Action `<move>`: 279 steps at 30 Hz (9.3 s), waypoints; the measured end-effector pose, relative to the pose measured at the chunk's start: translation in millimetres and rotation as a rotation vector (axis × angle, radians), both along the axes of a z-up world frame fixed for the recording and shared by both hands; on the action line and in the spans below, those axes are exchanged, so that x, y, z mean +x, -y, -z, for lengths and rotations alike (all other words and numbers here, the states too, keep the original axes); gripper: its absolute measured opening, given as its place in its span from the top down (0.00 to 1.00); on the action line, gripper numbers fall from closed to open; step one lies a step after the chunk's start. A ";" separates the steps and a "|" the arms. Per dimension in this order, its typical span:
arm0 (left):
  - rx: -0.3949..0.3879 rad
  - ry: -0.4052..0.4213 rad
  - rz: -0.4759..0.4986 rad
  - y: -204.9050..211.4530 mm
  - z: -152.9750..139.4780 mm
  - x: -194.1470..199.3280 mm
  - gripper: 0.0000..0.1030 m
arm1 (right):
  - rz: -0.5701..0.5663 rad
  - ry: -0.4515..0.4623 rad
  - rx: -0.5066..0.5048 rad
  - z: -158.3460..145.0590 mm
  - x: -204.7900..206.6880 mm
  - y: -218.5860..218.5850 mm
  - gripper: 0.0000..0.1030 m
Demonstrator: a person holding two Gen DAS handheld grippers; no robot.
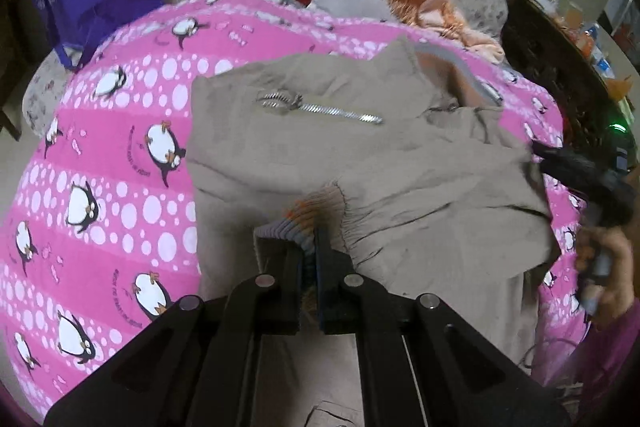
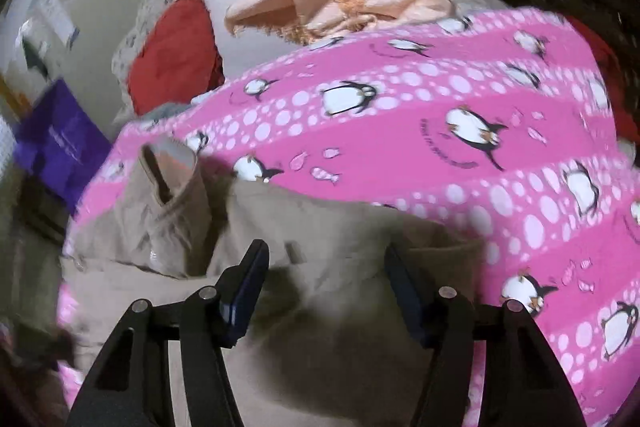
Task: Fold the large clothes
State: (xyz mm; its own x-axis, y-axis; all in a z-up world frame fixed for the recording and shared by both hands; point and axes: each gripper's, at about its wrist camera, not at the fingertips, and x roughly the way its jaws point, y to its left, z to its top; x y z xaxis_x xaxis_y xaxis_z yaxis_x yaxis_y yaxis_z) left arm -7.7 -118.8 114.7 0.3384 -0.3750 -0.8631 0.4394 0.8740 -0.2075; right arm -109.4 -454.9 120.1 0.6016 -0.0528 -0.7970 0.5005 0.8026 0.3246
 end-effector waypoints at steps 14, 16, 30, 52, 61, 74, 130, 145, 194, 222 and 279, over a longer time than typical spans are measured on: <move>-0.021 -0.030 -0.027 5.8 1.4 6.4 0.97 | -0.188 -0.059 -0.089 30.8 -131.2 -38.6 0.73; -0.024 -0.032 -0.027 5.9 -3.5 6.8 0.97 | -0.184 -0.039 -0.062 35.9 -120.8 -38.5 0.92; -0.015 -0.084 0.025 29.9 20.2 3.4 0.97 | -0.007 -0.093 0.094 54.3 -207.4 -22.6 0.93; 0.014 -0.066 0.022 50.1 22.6 16.5 0.97 | 0.160 0.023 -0.058 22.3 -63.6 67.6 1.00; -0.013 -0.061 0.008 39.7 24.1 17.2 0.89 | 0.098 0.104 0.252 34.8 -127.2 48.3 0.35; -0.028 -0.011 -0.033 20.6 2.8 -9.0 0.57 | 0.007 -0.039 0.123 34.2 -121.6 9.2 0.75; 0.125 0.057 -0.043 -67.1 3.3 -140.3 0.29 | -0.151 -0.150 -0.106 -17.4 -225.1 -107.9 0.33; 0.204 0.078 -0.055 -106.9 19.4 -180.1 0.29 | -0.204 -0.235 -0.074 12.6 -293.1 -139.2 0.32; 0.204 -0.171 -0.020 -156.2 60.0 -208.9 0.29 | -0.431 -0.247 0.173 53.9 -326.7 -192.6 0.28; 0.189 -0.255 0.053 -137.7 71.6 -248.5 0.28 | -0.406 -0.248 0.205 63.2 -320.9 -189.7 0.28; -0.261 0.020 0.067 -156.0 -65.9 -166.3 0.91 | -0.439 0.288 0.296 -55.2 -302.9 -160.0 0.91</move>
